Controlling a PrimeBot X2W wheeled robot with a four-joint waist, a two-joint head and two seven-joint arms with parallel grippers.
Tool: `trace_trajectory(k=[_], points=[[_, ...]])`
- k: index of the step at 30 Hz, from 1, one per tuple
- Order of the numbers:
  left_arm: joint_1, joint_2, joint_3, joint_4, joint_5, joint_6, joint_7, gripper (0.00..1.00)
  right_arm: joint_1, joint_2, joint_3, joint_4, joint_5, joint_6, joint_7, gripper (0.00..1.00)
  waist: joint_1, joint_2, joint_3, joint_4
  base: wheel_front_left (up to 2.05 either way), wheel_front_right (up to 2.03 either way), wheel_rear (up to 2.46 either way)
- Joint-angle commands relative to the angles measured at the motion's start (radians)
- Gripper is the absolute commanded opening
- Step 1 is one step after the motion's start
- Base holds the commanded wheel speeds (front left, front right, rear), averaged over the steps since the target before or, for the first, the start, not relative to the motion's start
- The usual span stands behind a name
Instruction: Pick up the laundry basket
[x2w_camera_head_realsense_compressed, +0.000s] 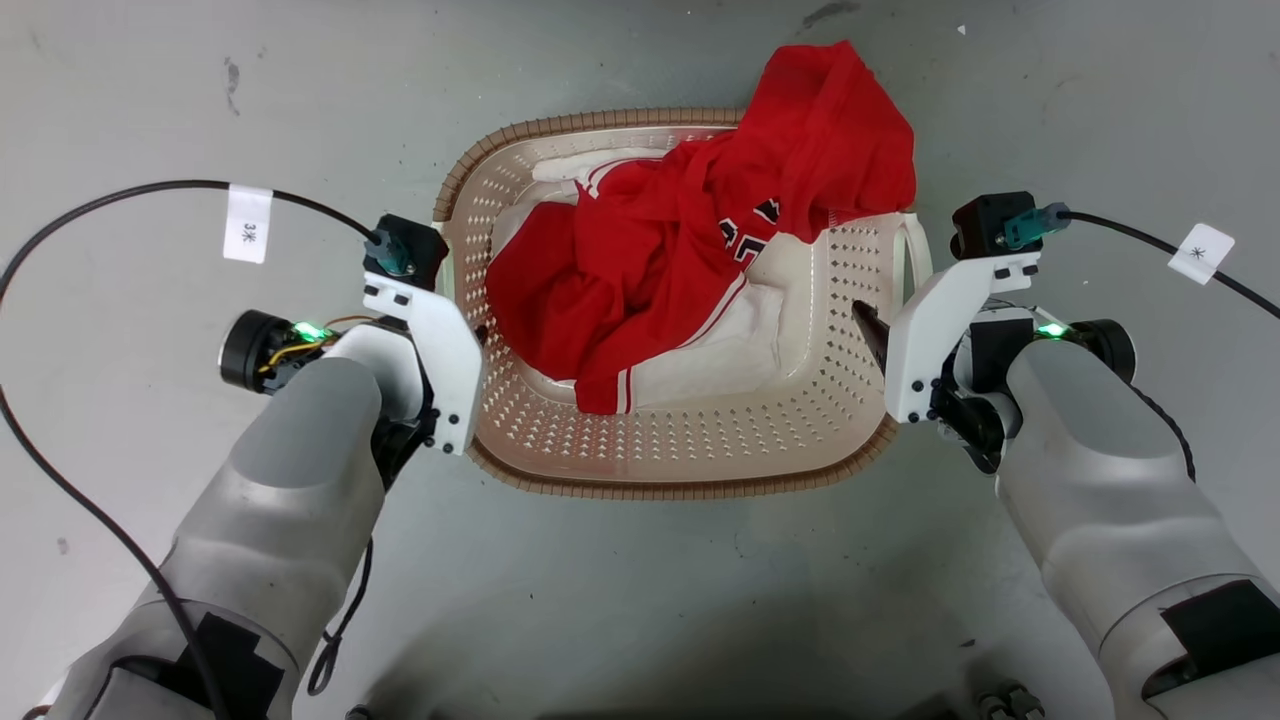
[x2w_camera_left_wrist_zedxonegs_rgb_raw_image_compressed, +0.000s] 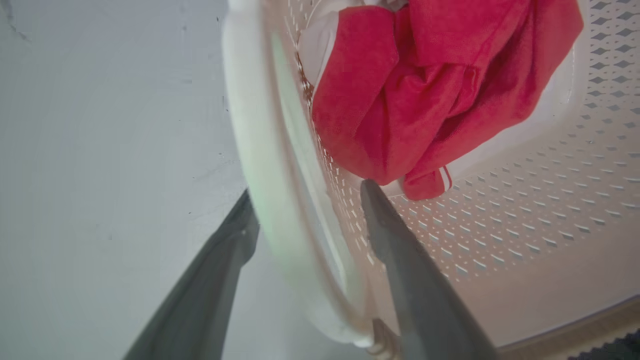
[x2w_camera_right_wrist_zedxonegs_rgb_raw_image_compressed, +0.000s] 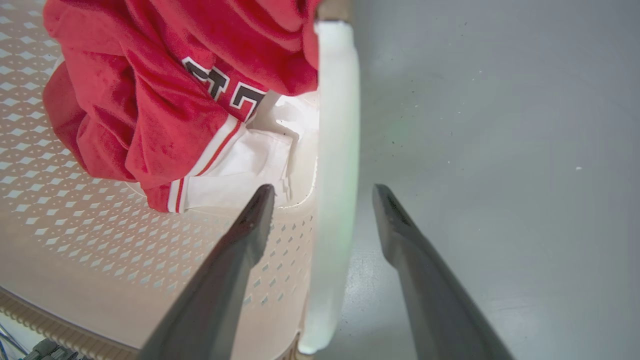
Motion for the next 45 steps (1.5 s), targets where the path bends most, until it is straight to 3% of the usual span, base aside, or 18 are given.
trace_trajectory(k=[1, 2, 3, 15, 28, 37, 45], points=[[-0.009, 0.000, -0.004, -0.005, -0.008, -0.002, 0.003, 0.71, -0.014, -0.001, 0.003, 0.004, 0.010, -0.001, 0.000, 0.94, -0.0001, -0.0001, 0.002, 0.002, 0.00, 0.00, 0.00], [-0.009, 0.000, -0.012, -0.009, -0.023, -0.002, 0.007, 0.00, -0.016, -0.001, 0.008, 0.006, 0.014, -0.001, 0.001, 0.15, -0.0001, -0.0001, 0.004, 0.003, 0.00, 0.00, 0.00], [-0.010, 0.003, -0.021, -0.012, -0.033, -0.002, 0.008, 0.00, -0.020, -0.001, 0.012, 0.008, 0.018, -0.001, -0.005, 0.00, -0.0001, -0.0001, 0.006, 0.004, 0.00, 0.00, 0.00], [0.030, 0.041, -0.158, -0.066, -0.206, -0.002, 0.053, 0.00, 0.003, -0.001, 0.025, 0.035, -0.012, 0.000, 0.047, 0.00, -0.0001, -0.0001, -0.069, 0.001, 0.00, 0.00, 0.00], [0.147, 0.093, -0.317, -0.168, -0.416, -0.002, 0.204, 0.00, 0.102, -0.004, -0.063, 0.036, -0.099, -0.001, 0.340, 0.00, -0.0001, -0.0001, -0.362, 0.002, 0.00, 0.00, 0.00], [0.225, 0.182, -0.422, -0.264, -0.574, -0.002, 0.395, 0.00, 0.176, -0.011, -0.098, 0.037, -0.137, -0.001, 0.533, 0.00, -0.0001, -0.0001, -0.577, 0.002, 0.00, 0.00, 0.00], [0.258, 0.247, -0.479, -0.300, -0.652, -0.002, 0.480, 0.00, 0.214, -0.017, -0.022, 0.010, -0.079, -0.002, 0.634, 0.00, -0.0001, -0.0001, -0.732, -0.005, 0.00, 0.00, 0.00]])
